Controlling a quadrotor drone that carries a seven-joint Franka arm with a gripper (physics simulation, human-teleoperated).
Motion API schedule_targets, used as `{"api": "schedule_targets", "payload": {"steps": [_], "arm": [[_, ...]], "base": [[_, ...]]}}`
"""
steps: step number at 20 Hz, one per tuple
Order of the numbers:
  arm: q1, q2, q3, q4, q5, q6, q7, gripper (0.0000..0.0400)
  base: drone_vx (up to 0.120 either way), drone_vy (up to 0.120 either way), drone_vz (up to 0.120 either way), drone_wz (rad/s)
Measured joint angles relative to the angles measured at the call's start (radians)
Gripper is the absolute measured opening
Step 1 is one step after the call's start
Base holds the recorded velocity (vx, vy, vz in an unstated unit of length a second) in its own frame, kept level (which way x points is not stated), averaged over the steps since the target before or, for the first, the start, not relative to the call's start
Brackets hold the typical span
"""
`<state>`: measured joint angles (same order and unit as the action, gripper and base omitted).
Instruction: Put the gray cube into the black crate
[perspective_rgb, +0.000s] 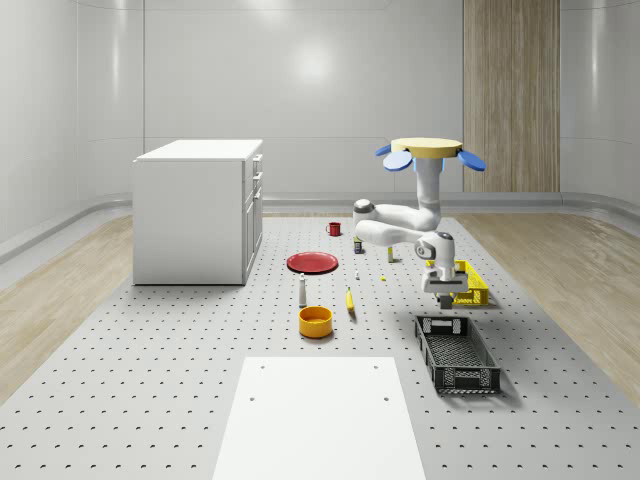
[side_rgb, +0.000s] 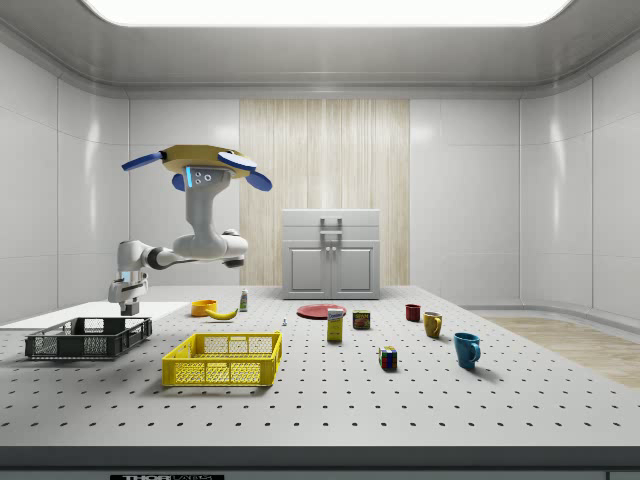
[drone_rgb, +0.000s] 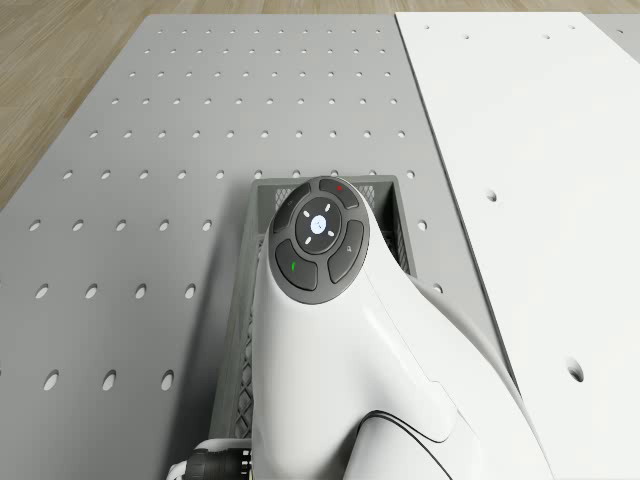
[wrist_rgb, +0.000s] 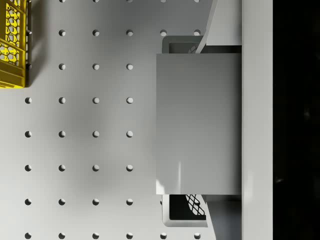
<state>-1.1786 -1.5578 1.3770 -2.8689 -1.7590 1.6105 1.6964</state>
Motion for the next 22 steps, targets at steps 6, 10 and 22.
{"api": "schedule_targets", "payload": {"steps": [6,10,22], "arm": [[-0.001,-0.003,0.0,0.0,0.001,0.002,0.0,0.025],[-0.001,-0.004,0.001,0.0,0.002,0.004,0.001,0.025],[-0.002,-0.008,0.001,0.0,0.003,0.008,0.001,0.025]], "base": [[0.12,0.0,-0.087,0.0],[0.12,0.0,-0.12,0.0],[0.12,0.0,-0.03,0.0]]}}
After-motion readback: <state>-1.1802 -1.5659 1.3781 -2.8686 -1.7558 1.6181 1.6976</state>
